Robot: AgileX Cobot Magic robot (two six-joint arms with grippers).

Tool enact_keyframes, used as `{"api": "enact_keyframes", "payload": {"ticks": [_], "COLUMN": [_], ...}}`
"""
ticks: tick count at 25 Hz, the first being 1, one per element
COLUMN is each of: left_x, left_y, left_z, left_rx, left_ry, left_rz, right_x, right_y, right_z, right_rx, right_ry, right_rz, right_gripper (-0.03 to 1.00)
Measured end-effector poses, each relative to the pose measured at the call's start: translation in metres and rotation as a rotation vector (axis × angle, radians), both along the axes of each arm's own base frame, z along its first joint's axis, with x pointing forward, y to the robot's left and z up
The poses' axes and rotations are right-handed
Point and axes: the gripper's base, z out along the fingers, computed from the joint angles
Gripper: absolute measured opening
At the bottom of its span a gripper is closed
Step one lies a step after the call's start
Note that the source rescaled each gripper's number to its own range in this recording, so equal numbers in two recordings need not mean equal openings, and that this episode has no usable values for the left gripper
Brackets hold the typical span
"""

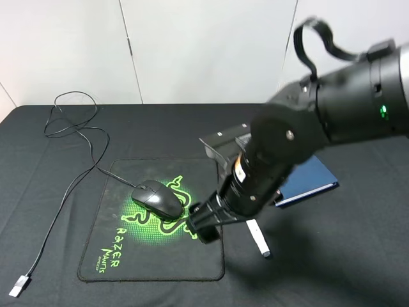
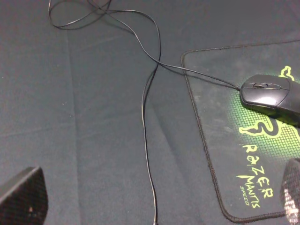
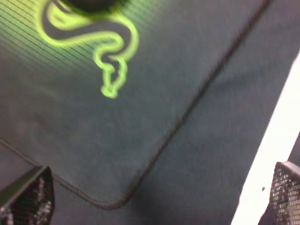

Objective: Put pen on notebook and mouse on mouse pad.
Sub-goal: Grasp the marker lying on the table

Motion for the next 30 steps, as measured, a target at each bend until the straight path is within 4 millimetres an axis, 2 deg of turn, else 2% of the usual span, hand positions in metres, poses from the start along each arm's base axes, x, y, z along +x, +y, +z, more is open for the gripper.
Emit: {"api": "enact_keyframes", "payload": {"ticks": [4, 14, 25, 30], "left_x": [0.0, 0.0, 0.0, 0.0], "left_y": [0.0, 0.0, 0.0, 0.0], "left_z": [0.0, 0.0, 0.0, 0.0], "left_rx": [0.0, 0.0, 0.0, 0.0], "left_ry": [0.0, 0.0, 0.0, 0.0], "left_rz": [0.0, 0.0, 0.0, 0.0], "right_x": [0.0, 0.011, 0.038, 0.043], "right_y": [-0.007, -0.015, -0.037, -0.04], "right_z": [-0.007, -0.007, -0.016, -0.03], "right_rx": [-0.022, -0.078, -0.088, -0.115], "right_ry": [-0.032, -0.156, -0.15, -0.124], "right_rz": [-0.048, -0.138, -0.245, -0.242], "right_gripper": [1.0, 1.0, 1.0, 1.0]}}
